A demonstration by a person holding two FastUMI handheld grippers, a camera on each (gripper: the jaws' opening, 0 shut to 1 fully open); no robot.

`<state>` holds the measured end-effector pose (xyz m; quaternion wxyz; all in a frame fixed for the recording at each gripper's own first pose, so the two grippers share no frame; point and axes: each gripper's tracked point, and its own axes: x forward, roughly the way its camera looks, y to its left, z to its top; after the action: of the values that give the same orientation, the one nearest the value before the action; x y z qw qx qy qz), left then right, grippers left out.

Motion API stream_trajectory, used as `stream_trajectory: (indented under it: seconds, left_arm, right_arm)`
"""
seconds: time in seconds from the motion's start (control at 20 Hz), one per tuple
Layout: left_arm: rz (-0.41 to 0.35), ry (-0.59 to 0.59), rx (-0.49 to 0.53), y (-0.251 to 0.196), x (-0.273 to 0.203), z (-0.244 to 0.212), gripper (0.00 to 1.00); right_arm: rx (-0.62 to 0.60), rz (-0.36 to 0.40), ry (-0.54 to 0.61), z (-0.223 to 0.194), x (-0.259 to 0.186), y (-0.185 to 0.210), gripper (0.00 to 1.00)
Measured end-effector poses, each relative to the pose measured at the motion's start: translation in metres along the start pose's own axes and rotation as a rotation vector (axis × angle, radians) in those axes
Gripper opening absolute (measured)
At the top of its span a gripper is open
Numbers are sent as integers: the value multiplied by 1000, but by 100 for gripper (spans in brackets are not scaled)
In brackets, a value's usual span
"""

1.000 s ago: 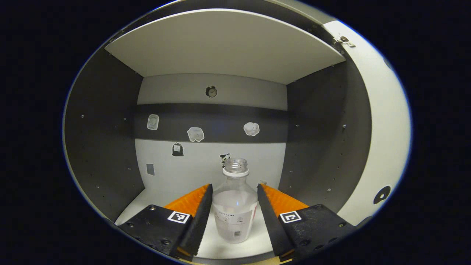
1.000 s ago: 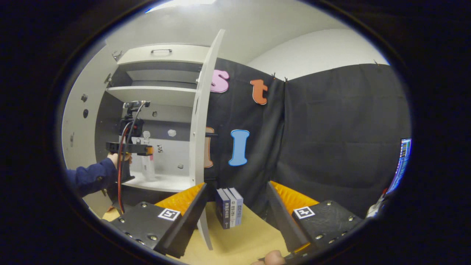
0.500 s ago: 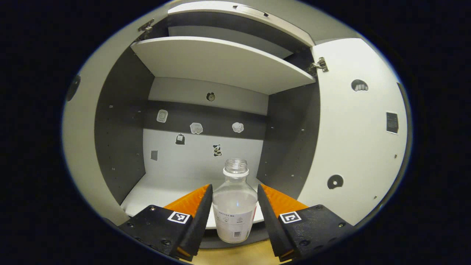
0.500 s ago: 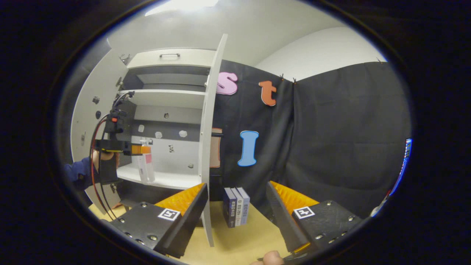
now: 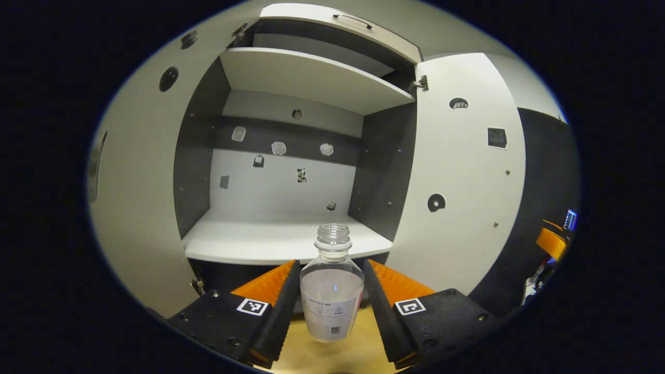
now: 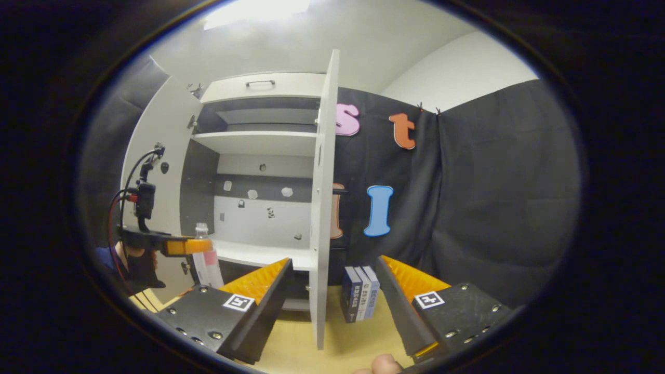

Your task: Grasp the bottle in the cabinet with the left hand and place it on the coaster, then close the right door with the right hand and the left door with the left hand.

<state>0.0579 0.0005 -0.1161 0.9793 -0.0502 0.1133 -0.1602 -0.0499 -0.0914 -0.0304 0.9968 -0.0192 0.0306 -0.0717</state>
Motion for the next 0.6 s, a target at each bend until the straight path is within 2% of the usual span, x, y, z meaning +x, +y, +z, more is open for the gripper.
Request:
stream_trajectory:
  seconds: [0.3,0.6]
  left_arm:
    - [-25,154,-102,8,-41,-94,74]
    - [29,246,-181,19,-60,-163,74]
  right_arm:
    - [-24,65,10,-2,1,22,96]
    - [-22,106,20,-4,2,37,96]
